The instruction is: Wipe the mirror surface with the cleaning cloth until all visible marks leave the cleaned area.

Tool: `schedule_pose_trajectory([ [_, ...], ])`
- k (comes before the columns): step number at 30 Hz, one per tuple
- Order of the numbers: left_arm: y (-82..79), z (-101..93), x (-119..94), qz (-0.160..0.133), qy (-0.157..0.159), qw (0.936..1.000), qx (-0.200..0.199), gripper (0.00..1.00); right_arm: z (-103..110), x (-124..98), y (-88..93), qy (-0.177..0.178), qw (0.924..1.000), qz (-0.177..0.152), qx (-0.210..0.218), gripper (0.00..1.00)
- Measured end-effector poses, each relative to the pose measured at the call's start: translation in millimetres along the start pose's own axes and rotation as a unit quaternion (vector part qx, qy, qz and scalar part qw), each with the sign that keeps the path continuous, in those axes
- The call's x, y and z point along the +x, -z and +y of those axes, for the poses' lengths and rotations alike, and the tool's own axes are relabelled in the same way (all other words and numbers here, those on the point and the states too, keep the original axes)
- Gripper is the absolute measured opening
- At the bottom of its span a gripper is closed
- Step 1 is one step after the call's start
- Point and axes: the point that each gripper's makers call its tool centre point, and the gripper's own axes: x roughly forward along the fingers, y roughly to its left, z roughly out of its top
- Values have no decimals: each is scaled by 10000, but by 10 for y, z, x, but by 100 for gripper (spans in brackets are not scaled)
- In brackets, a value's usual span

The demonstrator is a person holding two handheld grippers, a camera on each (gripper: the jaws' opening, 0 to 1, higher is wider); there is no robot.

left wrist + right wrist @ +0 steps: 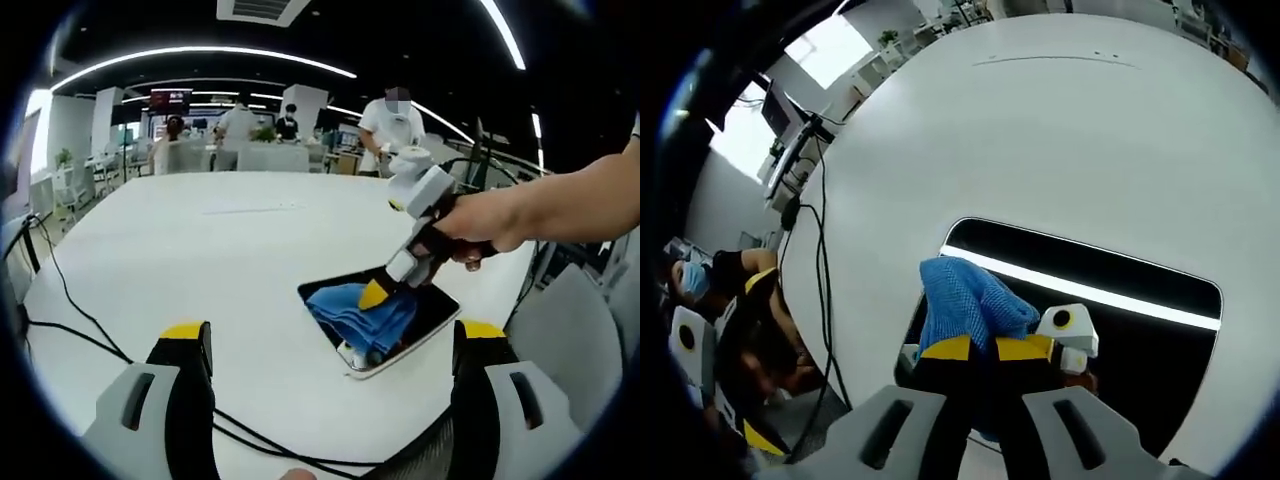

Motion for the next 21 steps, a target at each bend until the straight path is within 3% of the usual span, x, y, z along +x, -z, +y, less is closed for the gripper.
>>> schedule_pose_trajectory([
  [21,100,-43,49,150,76,9998,62,99,-325,-225,174,80,9999,-87,51,1],
])
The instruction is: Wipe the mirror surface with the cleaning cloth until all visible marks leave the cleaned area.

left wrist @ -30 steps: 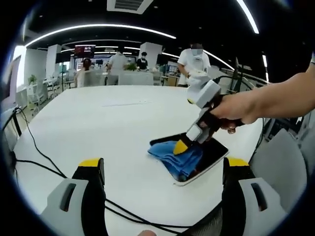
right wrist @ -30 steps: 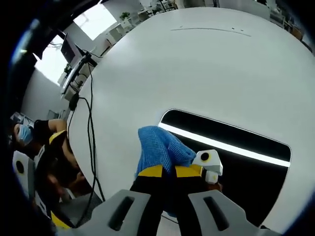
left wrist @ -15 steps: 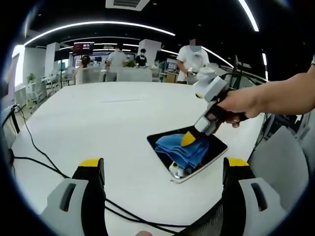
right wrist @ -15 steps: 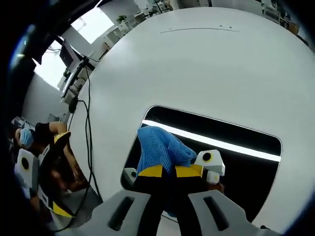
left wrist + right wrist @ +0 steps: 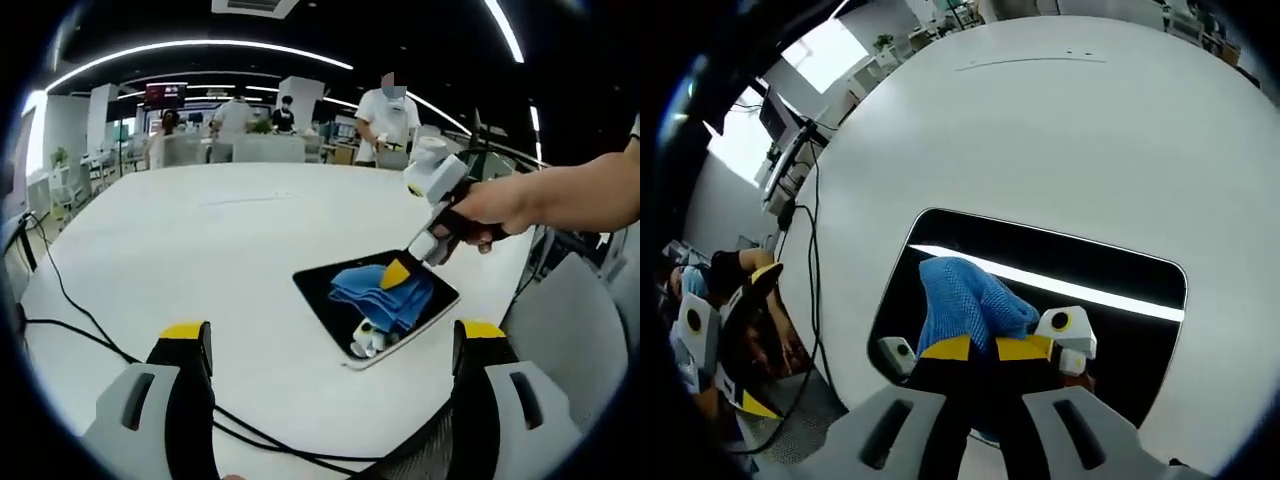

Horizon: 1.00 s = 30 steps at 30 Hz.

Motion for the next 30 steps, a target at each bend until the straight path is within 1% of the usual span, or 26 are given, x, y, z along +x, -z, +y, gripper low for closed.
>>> schedule_pose_trajectory([
  [2,16,27,-6,39,-61,10000,22,99,-34,-20,10,-15,10000,-29,39,1],
  [4,8,36,-7,14,-81,10000,24,99,-61,-39,24,-7,10000,-41,61,1],
  [11,10,40,-3,1,-81,10000,33,99,-191,-124,77,12,9998,-97,176,1],
  [12,-25,12,3,-99,-18,9999,-59,99,-225,-136,81,24,9997,-103,202,1],
  [13,-88,-30,11,-288,85,9994,-178,99,-244,-146,85,31,9997,-106,209,1],
  [14,-104,-39,-6,-321,112,9993,-147,99,-272,-160,92,46,9997,-104,211,1],
  [16,-80,-46,3,-243,90,9997,-8,99,-322,-180,103,87,9997,-92,190,1],
  [19,-45,-59,11,-133,133,9998,-52,99,-379,-212,120,119,9997,-84,193,1],
  [23,-40,-51,6,-126,114,9999,-27,99,-465,-245,133,145,9995,-99,254,1],
  [30,5,-39,4,-7,92,10000,-34,99,-560,-299,168,175,9993,-121,315,1],
])
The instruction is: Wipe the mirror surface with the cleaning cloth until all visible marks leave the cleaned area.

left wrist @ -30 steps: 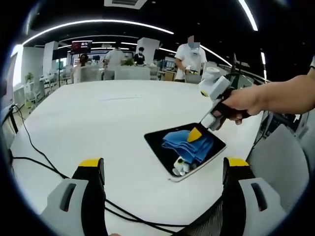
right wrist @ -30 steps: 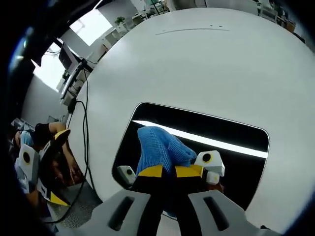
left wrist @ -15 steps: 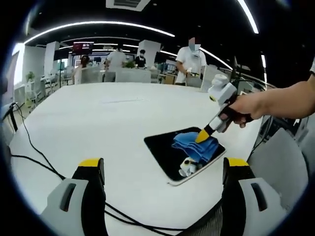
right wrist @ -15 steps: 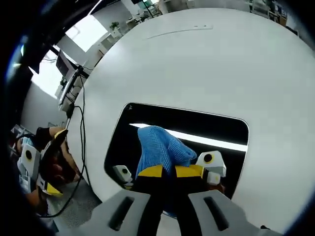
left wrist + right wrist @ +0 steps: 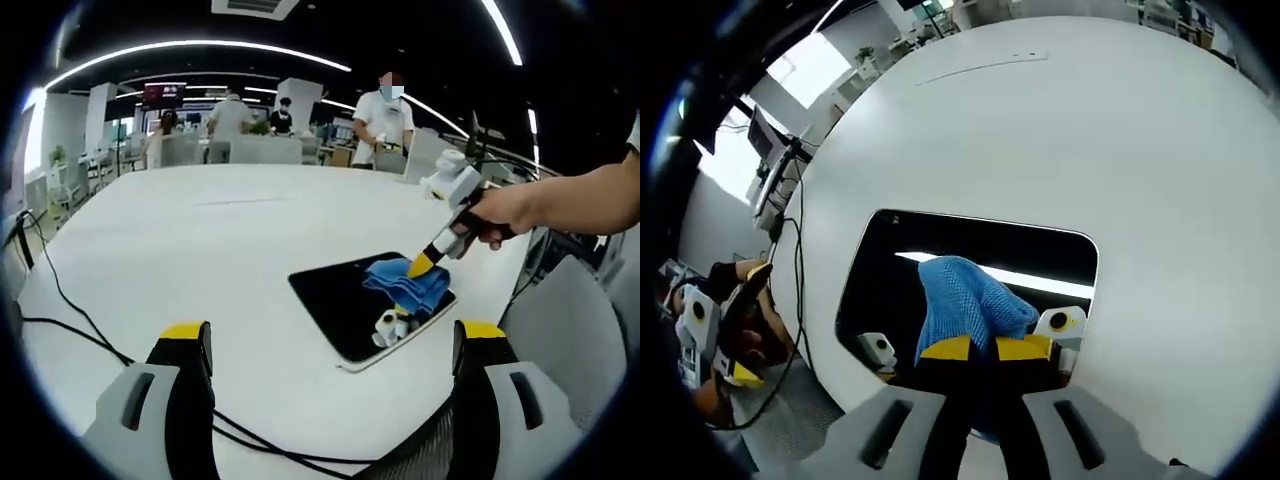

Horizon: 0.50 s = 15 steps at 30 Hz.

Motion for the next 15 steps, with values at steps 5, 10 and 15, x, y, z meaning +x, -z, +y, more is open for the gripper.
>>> schedule_pose_trajectory([
  [5,-3,-8,-5,7,15,10000,48,99,-80,-31,11,20,10000,-20,80,1],
  [10,21,-9,-2,71,22,10000,30,99,-140,-78,32,44,9999,-28,146,1],
  [15,26,-15,-1,92,22,10000,-5,99,-237,-121,48,84,9997,-57,221,1],
])
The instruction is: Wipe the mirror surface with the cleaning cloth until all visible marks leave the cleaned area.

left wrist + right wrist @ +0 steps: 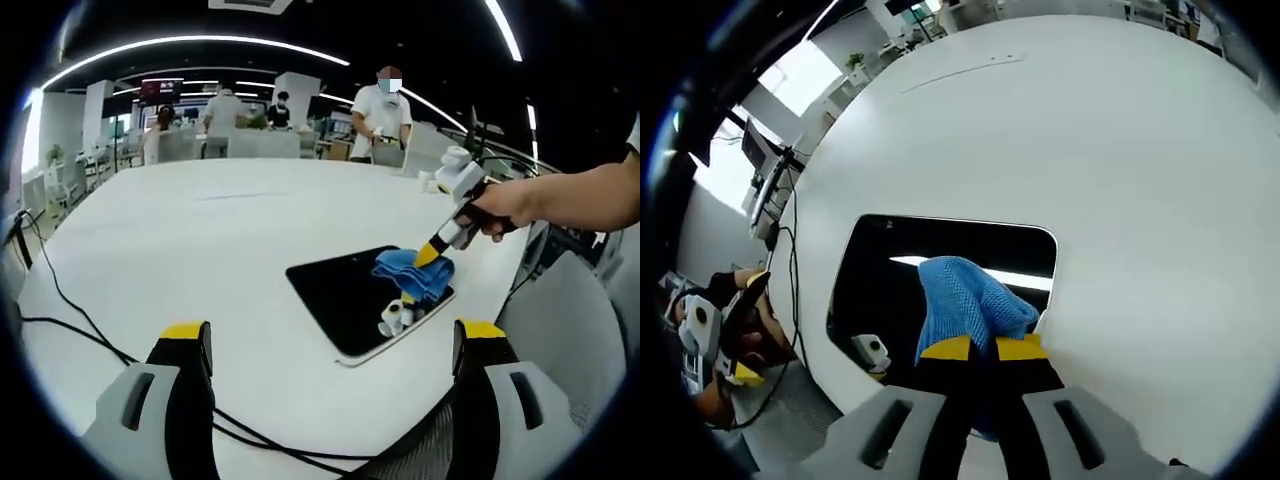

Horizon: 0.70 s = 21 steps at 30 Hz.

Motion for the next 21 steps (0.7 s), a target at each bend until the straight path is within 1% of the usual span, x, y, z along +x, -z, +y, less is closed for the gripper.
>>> schedule_pose_trajectory([
  [5,1,-31,10,51,22,9998,177,99,-120,-44,12,63,9999,-38,85,1],
  [9,29,-17,13,104,30,9999,70,99,-142,-65,23,110,9998,-55,134,1],
  [12,31,-27,17,127,33,9998,151,99,-157,-74,28,116,9997,-74,184,1],
  [14,34,-28,19,130,35,9998,145,99,-176,-77,28,119,9994,-78,311,1],
  [19,35,-21,14,119,28,9999,94,99,-213,-93,41,197,9994,-64,272,1],
  [20,38,-14,13,124,24,9999,85,99,-278,-96,50,356,9992,-34,198,1],
  [21,40,-12,12,131,21,9999,76,99,-277,-86,49,346,9993,-52,147,1],
])
